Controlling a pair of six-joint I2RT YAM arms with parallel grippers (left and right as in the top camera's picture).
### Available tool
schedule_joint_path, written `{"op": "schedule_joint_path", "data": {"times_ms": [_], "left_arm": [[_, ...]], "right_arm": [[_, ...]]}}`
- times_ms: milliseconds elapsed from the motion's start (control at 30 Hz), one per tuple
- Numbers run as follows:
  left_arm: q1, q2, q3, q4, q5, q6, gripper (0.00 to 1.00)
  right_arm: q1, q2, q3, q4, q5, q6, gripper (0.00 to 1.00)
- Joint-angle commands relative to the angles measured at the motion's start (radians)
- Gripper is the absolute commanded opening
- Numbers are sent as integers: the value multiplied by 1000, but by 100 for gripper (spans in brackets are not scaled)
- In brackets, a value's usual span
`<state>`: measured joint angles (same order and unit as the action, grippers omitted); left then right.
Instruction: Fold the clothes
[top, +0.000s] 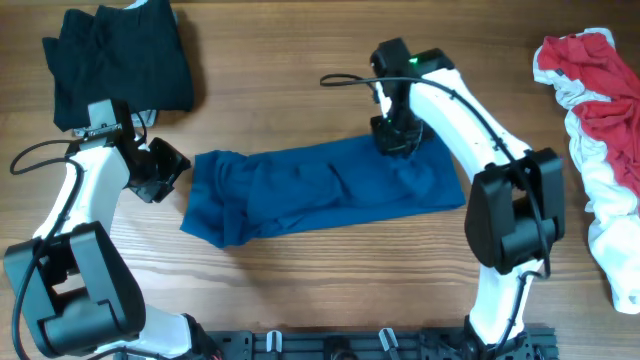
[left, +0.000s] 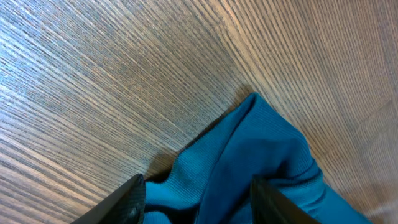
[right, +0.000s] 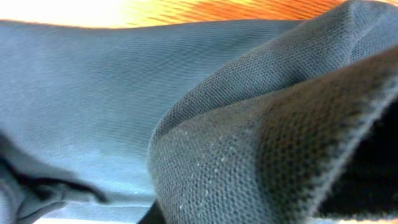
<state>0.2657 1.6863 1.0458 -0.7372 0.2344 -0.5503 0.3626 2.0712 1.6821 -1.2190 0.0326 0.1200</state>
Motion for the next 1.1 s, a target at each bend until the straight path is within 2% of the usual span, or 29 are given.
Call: {"op": "schedule_joint_path", "data": {"times_ms": [0, 67, 100, 133, 167, 233, 267, 367, 500, 767, 867, 967, 1067], "left_arm": [[0, -22, 16, -1, 9, 24, 54], [0, -22, 16, -1, 9, 23, 54], [0, -22, 16, -1, 9, 23, 54], [0, -22, 16, -1, 9, 24, 54], [0, -22, 16, -1, 8, 23, 54], [0, -22, 16, -1, 8, 23, 55], [0, -22, 16, -1, 9, 23, 55], [0, -22, 16, -1, 9, 23, 55], [0, -22, 16, -2, 9, 23, 55], [0, -22, 16, -2, 9, 23, 55], [0, -22, 16, -2, 9, 23, 55], [0, -22, 16, -2, 9, 23, 55], [0, -22, 16, -7, 9, 23, 56]], "right_arm": [[28, 8, 11, 2, -111, -23, 34], [29, 8, 11, -23, -317, -218, 37], [29, 8, 11, -47, -372, -314, 40], [27, 8, 11, -51, -336, -323, 41], [21, 8, 11, -42, -245, -263, 41], [6, 8, 11, -13, 39, -56, 42], [-2, 8, 11, -5, 105, 2, 43], [-4, 8, 11, 69, 82, 10, 44], [6, 13, 11, 144, -155, -23, 46], [91, 18, -100, 193, -157, -28, 46], [108, 18, -137, 221, -157, -43, 41], [114, 18, -140, 244, -157, -42, 24], [117, 19, -145, 243, -157, -42, 21]]}}
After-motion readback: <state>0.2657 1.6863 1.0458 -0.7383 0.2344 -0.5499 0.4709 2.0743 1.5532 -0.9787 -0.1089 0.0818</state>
